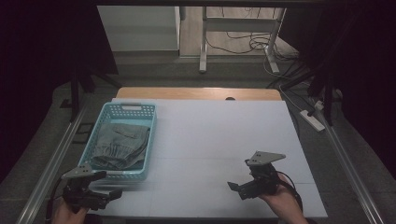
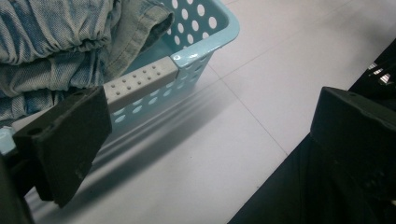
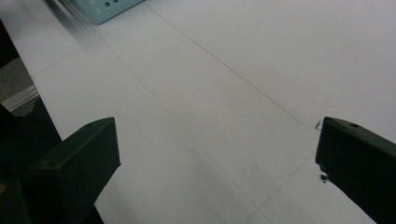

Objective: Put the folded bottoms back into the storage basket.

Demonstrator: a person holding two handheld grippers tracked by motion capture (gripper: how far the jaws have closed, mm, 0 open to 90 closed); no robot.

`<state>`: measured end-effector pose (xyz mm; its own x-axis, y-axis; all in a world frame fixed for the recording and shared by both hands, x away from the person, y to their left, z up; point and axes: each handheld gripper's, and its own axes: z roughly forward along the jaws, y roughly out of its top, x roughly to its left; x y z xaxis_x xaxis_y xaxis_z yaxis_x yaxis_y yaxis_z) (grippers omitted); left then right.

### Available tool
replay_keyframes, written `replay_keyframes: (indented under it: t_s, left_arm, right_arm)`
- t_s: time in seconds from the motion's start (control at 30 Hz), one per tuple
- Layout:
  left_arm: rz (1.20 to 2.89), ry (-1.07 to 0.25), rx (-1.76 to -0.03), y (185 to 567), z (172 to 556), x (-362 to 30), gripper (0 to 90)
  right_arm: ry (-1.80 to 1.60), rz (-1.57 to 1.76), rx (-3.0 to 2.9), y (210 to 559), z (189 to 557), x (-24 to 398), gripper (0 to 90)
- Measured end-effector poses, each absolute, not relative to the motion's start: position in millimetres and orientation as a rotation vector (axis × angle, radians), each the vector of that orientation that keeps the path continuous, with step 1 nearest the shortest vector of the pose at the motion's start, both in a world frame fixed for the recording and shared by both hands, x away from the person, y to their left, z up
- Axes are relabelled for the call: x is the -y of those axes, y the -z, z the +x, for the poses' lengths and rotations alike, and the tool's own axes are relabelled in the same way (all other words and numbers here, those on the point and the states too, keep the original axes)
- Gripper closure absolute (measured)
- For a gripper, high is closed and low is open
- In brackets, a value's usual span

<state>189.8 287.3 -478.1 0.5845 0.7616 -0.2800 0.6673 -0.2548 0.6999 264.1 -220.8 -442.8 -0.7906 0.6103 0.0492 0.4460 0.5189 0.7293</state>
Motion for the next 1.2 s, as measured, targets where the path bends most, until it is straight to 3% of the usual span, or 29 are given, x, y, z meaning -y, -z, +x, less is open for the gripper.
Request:
replay_keyframes:
  t_s: [1.2]
  left_arm:
    - [2.000,-0.149,-1.131,478,190,-286,0.0]
  right_arm:
    - [-1.090,1.191,-2.362,449,224,303,0.0]
